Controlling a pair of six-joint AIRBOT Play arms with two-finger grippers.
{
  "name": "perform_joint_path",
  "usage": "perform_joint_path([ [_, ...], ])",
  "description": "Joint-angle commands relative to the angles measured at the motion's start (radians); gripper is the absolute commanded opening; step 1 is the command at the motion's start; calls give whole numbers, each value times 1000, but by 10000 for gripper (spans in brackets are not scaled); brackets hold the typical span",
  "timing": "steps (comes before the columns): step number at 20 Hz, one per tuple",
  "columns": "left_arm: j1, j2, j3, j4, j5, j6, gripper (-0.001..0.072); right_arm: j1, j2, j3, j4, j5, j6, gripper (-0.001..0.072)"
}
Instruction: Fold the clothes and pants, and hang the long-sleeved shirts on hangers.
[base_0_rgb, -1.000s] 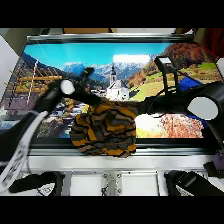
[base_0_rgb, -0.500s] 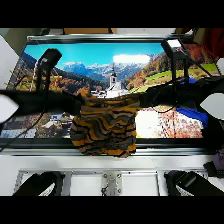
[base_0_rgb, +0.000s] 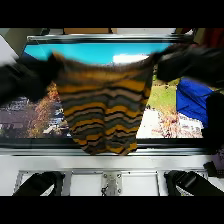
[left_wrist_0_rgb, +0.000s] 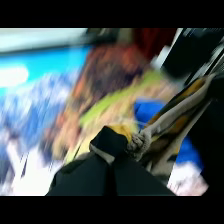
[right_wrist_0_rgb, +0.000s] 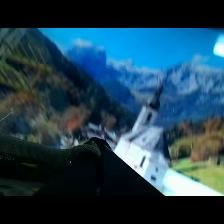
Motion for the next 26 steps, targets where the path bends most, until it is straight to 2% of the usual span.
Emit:
perform_joint_path([
  [1, -96, -125, 344, -14, 53, 53, 14, 1, 7, 205, 44, -66, -52, 16],
  [4, -191, -237, 604, -14, 16, 90, 14, 1, 47, 262, 44, -66, -52, 16],
  [7, -233, -259, 618, -14, 34, 104, 14, 1, 81, 262, 43, -50, 3, 16],
  [9, -230, -213, 488, -13, 79, 101, 14, 1, 77, 262, 21, 10, 46, 16],
  [12, -135, -159, 330, -13, 68, 3, 14, 0, 24, 261, -55, 192, 68, 15],
  [15, 36, -174, 204, -19, -83, -71, 14, -38, -100, 260, -66, 428, 60, 15],
  [18, 126, -248, 46, -23, -309, -66, 14, -74, -269, 248, -67, 632, 32, 15],
  [21, 127, -272, -246, -23, -355, -34, 14, -44, -344, 119, -62, 672, 27, 15],
  [23, 115, -272, -432, -27, -351, -35, 14, -14, -335, -22, -62, 671, 86, 15],
  [26, 61, -273, -588, -43, -251, -35, 14, 11, -328, -166, -59, 624, 165, 16],
])
